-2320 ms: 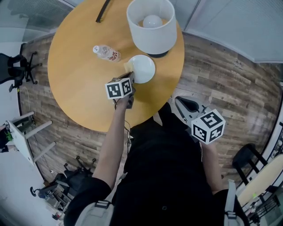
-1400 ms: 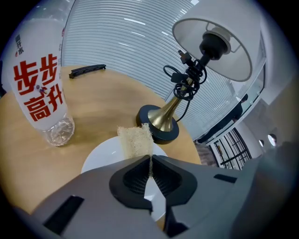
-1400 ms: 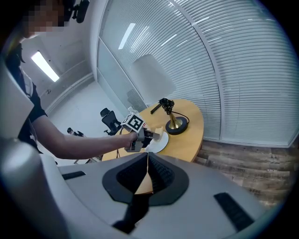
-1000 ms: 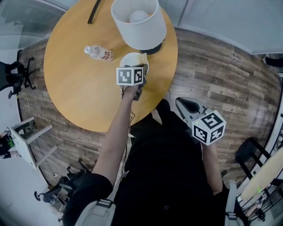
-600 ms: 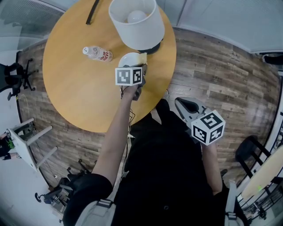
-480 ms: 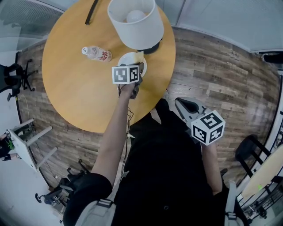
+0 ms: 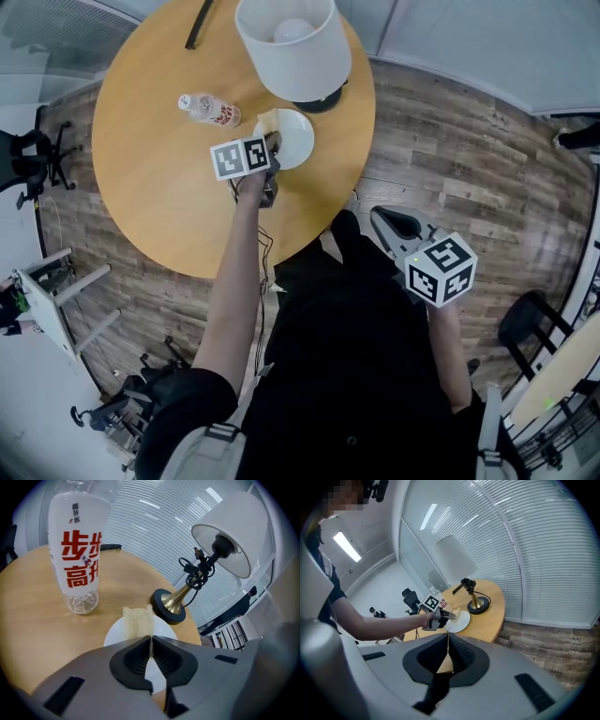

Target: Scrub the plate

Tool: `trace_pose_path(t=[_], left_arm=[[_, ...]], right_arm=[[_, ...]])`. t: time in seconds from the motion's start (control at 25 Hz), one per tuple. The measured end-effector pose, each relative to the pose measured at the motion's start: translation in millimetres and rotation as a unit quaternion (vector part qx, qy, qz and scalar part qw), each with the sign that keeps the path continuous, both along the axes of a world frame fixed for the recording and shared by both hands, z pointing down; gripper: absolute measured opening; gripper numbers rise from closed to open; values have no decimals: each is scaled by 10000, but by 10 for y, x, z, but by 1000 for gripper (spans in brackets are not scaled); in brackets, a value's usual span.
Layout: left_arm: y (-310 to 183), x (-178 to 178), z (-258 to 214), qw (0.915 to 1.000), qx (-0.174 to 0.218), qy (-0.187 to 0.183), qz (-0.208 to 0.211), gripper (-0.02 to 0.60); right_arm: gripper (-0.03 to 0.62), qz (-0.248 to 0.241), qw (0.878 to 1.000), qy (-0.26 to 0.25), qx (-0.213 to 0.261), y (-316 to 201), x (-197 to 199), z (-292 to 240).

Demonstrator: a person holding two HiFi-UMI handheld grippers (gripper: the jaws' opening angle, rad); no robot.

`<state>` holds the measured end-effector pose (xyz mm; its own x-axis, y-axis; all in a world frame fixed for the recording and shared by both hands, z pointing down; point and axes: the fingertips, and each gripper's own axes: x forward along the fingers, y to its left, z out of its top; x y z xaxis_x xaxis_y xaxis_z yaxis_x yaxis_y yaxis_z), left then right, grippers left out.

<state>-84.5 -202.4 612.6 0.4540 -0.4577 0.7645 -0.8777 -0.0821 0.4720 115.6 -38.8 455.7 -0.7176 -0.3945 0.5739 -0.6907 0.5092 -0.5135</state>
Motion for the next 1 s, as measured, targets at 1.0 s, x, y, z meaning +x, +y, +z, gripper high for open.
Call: trace_pose_path(t=[1.0], left_arm=[[357, 460, 38, 9990, -180, 62, 411, 23]], right_arm=[[18, 6, 9999, -58, 102, 140, 69, -46]])
